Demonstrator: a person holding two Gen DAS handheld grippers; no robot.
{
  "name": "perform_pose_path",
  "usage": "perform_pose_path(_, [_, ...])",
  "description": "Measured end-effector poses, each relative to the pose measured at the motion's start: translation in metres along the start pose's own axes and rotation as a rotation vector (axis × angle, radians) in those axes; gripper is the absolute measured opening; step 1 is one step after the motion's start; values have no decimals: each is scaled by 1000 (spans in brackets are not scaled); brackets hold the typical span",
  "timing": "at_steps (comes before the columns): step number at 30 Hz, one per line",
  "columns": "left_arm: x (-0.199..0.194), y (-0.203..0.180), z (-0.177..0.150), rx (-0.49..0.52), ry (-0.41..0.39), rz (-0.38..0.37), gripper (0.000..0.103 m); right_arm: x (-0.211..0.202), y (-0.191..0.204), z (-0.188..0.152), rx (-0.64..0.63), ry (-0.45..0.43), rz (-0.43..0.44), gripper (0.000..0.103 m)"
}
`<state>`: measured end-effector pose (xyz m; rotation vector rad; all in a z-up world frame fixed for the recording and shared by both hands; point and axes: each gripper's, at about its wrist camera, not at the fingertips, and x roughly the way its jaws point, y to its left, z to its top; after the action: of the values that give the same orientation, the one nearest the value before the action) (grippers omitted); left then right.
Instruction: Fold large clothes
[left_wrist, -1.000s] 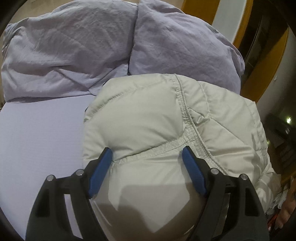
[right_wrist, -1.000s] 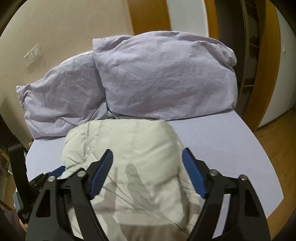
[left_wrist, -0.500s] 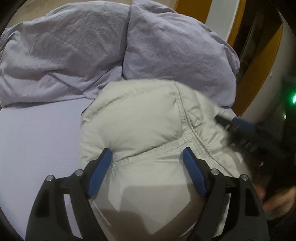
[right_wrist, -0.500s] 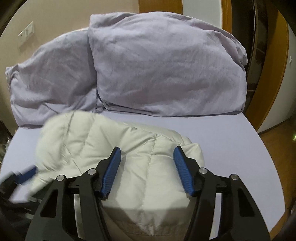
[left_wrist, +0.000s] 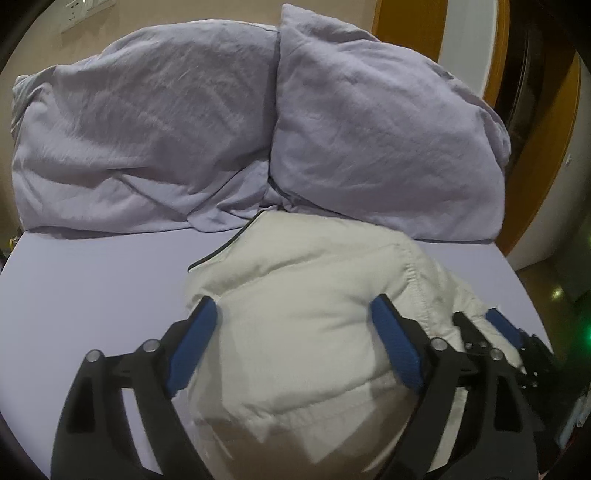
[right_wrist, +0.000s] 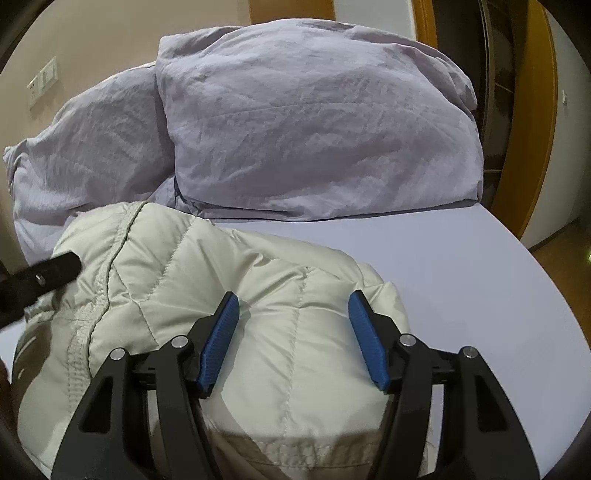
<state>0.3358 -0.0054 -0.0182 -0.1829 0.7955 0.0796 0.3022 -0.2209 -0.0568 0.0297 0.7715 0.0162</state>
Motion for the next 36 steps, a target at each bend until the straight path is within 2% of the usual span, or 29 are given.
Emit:
perform_pose_path(16, [20, 3, -15, 16, -4, 13, 93, 6, -3, -6, 28, -31, 9, 67])
perform_pose_path(36, [30, 5, -19, -5, 3, -4, 94, 12, -4, -8, 39, -21, 15, 70])
